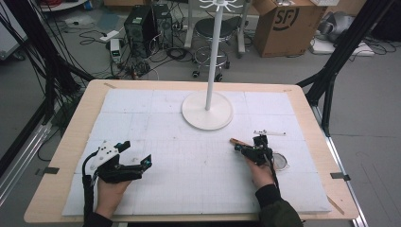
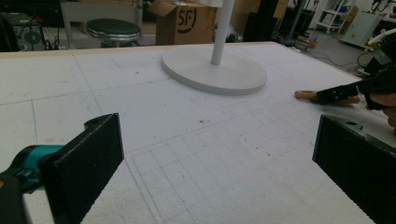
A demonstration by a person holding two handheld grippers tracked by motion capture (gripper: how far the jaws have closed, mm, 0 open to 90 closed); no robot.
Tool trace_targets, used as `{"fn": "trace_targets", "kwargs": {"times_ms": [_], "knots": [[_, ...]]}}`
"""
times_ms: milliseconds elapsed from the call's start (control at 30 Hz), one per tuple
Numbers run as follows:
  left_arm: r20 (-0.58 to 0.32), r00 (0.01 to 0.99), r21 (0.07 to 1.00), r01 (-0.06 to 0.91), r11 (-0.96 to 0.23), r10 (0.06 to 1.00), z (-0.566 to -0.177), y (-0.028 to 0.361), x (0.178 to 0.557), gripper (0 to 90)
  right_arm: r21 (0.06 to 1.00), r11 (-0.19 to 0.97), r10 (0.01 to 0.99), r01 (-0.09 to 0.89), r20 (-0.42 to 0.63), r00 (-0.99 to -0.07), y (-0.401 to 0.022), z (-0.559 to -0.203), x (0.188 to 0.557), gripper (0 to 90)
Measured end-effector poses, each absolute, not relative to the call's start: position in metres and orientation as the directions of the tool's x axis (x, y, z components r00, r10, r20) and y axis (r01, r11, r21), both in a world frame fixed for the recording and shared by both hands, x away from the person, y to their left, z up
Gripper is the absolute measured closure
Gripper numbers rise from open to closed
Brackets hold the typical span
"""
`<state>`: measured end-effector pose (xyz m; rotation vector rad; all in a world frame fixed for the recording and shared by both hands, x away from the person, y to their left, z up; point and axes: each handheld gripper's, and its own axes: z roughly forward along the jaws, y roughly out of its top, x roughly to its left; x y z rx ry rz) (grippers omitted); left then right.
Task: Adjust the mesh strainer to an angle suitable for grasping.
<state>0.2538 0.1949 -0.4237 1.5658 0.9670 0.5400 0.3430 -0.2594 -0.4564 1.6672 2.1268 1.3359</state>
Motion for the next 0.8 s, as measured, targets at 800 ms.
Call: {"fn": "trace_targets", "kwargs": {"times_ms": [800], "knots": [[-0.169,0.552,0.958,0.287,0.004,0.816,-0.424,0.196,0.254,2.5,0.678,-0.1,0.858,0.729,0.429,-0.281,-0.264,-0.457,0.359,89.7]]}}
